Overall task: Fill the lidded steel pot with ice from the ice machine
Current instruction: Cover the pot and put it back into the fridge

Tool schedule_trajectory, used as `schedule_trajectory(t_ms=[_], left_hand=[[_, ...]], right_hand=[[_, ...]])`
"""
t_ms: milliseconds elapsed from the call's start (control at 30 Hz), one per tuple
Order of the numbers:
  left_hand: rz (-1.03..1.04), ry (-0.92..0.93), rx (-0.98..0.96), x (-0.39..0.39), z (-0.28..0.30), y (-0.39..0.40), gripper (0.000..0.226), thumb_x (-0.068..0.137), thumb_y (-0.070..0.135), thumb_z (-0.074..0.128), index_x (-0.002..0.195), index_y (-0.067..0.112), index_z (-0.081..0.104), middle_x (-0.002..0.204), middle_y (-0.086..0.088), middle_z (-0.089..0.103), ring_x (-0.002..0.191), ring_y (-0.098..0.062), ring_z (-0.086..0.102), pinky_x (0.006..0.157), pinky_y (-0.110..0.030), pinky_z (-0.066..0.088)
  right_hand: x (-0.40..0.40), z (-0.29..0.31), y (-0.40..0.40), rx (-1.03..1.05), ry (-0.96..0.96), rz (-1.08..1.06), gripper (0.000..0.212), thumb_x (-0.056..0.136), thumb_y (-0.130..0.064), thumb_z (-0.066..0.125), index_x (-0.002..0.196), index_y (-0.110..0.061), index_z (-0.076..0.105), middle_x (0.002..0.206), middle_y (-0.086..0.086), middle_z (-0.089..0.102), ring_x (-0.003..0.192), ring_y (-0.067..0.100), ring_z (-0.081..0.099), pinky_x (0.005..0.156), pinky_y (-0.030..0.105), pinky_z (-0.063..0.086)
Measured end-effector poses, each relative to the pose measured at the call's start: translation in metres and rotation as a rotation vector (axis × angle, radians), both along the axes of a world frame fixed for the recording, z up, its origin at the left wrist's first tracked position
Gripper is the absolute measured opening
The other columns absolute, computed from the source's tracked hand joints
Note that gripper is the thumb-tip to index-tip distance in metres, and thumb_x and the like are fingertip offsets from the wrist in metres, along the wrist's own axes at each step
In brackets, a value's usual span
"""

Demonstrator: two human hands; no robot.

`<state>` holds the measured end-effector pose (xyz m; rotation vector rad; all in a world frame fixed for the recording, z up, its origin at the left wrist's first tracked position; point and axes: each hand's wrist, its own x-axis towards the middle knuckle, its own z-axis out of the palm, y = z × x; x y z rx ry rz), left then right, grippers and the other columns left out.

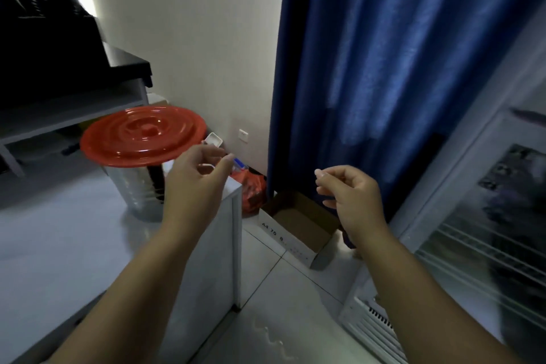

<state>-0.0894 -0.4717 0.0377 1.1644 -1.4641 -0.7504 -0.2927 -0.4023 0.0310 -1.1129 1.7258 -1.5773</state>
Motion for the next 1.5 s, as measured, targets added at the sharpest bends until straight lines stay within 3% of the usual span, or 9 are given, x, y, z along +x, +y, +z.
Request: schedule_trajectory(t_ms=[167, 300, 533, 633, 800, 1000, 1267, 1400, 1500], left_hand=[[-0.227, -0.015, 0.083, -0.068, -0.008, 0.020, 0.006, 0.087, 0.028, 0.064, 0.089, 0.022, 0.064, 0.084, 0.005, 0.065, 0.078, -0.006, 0.060, 0.051, -0.009, 0.043], [-0.397, -0.079, 0.106, -0.120, -0.007, 0.029, 0.003, 0.087, 0.033, 0.061, 0.086, 0.033, 0.059, 0.084, 0.012, 0.062, 0.079, -0.001, 0.058, 0.060, -0.014, 0.042], [-0.578, -0.141, 0.100, -0.208, -0.008, 0.033, 0.008, 0.086, 0.036, 0.062, 0.089, 0.030, 0.064, 0.083, 0.011, 0.065, 0.078, 0.000, 0.060, 0.066, -0.017, 0.046], [-0.671, -0.125, 0.118, -0.247, -0.008, 0.031, 0.007, 0.086, 0.032, 0.063, 0.088, 0.026, 0.065, 0.081, 0.008, 0.066, 0.072, 0.002, 0.061, 0.055, -0.012, 0.045], [-0.794, -0.128, 0.121, -0.313, -0.007, 0.019, 0.006, 0.084, 0.036, 0.064, 0.086, 0.031, 0.066, 0.079, 0.011, 0.067, 0.074, 0.005, 0.060, 0.067, -0.019, 0.048], [-0.910, -0.057, 0.137, -0.381, 0.009, -0.003, 0.009, 0.084, 0.033, 0.065, 0.086, 0.025, 0.067, 0.076, 0.008, 0.067, 0.073, -0.004, 0.062, 0.070, -0.024, 0.049], [-0.944, -0.008, 0.066, -0.456, 0.026, -0.034, 0.027, 0.086, 0.038, 0.062, 0.111, 0.035, 0.051, 0.114, 0.015, 0.050, 0.098, 0.002, 0.050, 0.076, -0.009, 0.035], [-0.998, -0.048, 0.029, -0.482, 0.024, -0.049, 0.055, 0.075, 0.062, 0.056, 0.119, 0.029, 0.059, 0.117, 0.009, 0.060, 0.104, -0.005, 0.058, 0.092, -0.033, 0.049], [-1.006, -0.025, 0.029, -0.490, 0.026, -0.052, 0.032, 0.080, 0.054, 0.058, 0.105, 0.033, 0.061, 0.105, 0.007, 0.063, 0.096, -0.007, 0.061, 0.087, -0.037, 0.052]], right_hand=[[-0.052, -0.006, 0.038, 0.047, -0.044, -0.108, 0.011, 0.085, -0.023, 0.069, 0.075, -0.020, 0.067, 0.080, 0.003, 0.069, 0.083, 0.017, 0.065, 0.066, 0.028, 0.050], [-0.093, -0.006, 0.065, 0.041, -0.069, -0.236, 0.012, 0.085, -0.020, 0.069, 0.073, -0.019, 0.067, 0.078, 0.003, 0.068, 0.078, 0.018, 0.064, 0.063, 0.028, 0.048], [-0.158, -0.001, 0.097, 0.014, -0.071, -0.437, 0.016, 0.084, -0.015, 0.069, 0.069, -0.014, 0.065, 0.071, 0.008, 0.063, 0.073, 0.021, 0.060, 0.064, 0.032, 0.047], [-0.184, 0.002, 0.107, 0.010, -0.016, -0.514, 0.014, 0.084, -0.017, 0.070, 0.072, -0.011, 0.066, 0.072, 0.013, 0.064, 0.071, 0.020, 0.059, 0.068, 0.036, 0.048], [-0.223, 0.013, 0.110, 0.027, 0.157, -0.633, 0.011, 0.084, -0.020, 0.070, 0.074, -0.020, 0.067, 0.069, -0.008, 0.066, 0.066, 0.002, 0.059, 0.067, 0.023, 0.048], [-0.266, 0.025, 0.092, 0.136, 0.454, -0.708, 0.004, 0.087, -0.028, 0.067, 0.090, -0.026, 0.065, 0.092, -0.010, 0.065, 0.086, 0.005, 0.061, 0.082, 0.029, 0.052], [-0.307, 0.036, 0.047, 0.157, 0.869, -0.702, 0.045, 0.088, -0.025, 0.061, 0.128, -0.006, 0.057, 0.127, 0.008, 0.055, 0.120, 0.022, 0.050, 0.102, 0.031, 0.040], [-0.317, 0.035, 0.025, 0.208, 0.972, -0.644, 0.053, 0.085, -0.024, 0.056, 0.133, -0.002, 0.051, 0.134, 0.013, 0.051, 0.130, 0.028, 0.043, 0.105, 0.038, 0.040], [-0.323, 0.032, 0.014, 0.234, 0.991, -0.662, 0.055, 0.083, -0.024, 0.056, 0.134, -0.003, 0.051, 0.134, 0.014, 0.051, 0.127, 0.030, 0.045, 0.103, 0.041, 0.042]])
